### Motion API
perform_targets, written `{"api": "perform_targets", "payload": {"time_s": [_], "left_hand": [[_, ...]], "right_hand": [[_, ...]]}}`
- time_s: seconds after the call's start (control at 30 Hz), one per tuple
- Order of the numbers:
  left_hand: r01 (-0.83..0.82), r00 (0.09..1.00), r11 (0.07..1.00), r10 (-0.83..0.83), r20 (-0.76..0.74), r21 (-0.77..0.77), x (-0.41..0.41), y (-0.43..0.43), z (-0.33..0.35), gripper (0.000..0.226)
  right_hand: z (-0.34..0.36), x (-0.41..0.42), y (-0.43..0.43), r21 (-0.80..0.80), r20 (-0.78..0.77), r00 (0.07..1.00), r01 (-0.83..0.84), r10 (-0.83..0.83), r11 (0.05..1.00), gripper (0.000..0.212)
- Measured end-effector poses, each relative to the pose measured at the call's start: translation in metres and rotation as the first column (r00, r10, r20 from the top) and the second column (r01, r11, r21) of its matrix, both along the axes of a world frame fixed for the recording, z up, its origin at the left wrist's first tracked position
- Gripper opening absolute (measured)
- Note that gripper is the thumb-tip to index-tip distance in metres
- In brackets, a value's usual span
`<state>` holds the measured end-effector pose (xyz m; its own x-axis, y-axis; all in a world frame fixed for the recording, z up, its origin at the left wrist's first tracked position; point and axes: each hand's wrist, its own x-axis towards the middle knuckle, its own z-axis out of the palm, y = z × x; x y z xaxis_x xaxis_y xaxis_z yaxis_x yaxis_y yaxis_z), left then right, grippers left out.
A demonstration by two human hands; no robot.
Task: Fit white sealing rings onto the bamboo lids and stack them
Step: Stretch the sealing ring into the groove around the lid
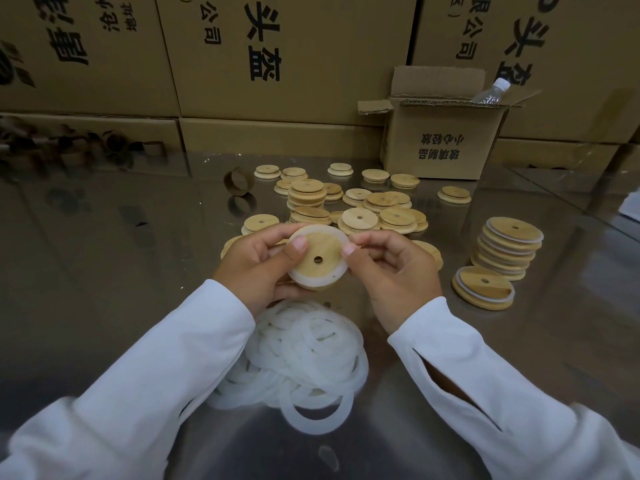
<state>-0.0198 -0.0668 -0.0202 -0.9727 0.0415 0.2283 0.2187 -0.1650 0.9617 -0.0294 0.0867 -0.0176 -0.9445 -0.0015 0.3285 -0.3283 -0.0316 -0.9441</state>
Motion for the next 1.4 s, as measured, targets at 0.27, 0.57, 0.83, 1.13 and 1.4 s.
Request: {"api": "perform_targets", "payload": {"time_s": [0.27,0.57,0.83,1.13,1.4], "left_hand": [[0.016,1.000,0.993,-0.019,-0.021,-0.119,-0.0001,-0.0012,-0.0015,0.031],[-0.066,0.994,0.993,0.057,-0.092,-0.100,0.0002,-0.0021,0.0013,0.023],[-0.087,0.993,0.995,0.083,-0.089,-0.044,-0.0002,0.0001,0.0015,0.025],[-0.034,0.999,0.999,0.034,0.021,-0.030,0.0006,-0.0006,0.0017,0.034],[-0.075,0.994,0.990,0.066,-0.082,-0.116,-0.0007,-0.0039,0.0013,0.029]], "right_hand": [[-0.0019,0.0000,-0.0007,0.075,-0.031,0.999,0.031,-0.029,0.997,0.017],[0.0010,0.0018,0.0013,0.186,-0.101,0.995,0.038,-0.019,0.982,0.016],[0.0018,0.0068,0.0000,0.170,-0.152,0.988,0.015,0.011,0.985,0.012],[-0.0035,0.0060,-0.0011,0.158,-0.124,0.990,0.084,-0.064,0.984,0.016],[-0.0001,0.0048,-0.0026,0.258,-0.085,0.992,0.108,-0.089,0.960,0.019]]}}
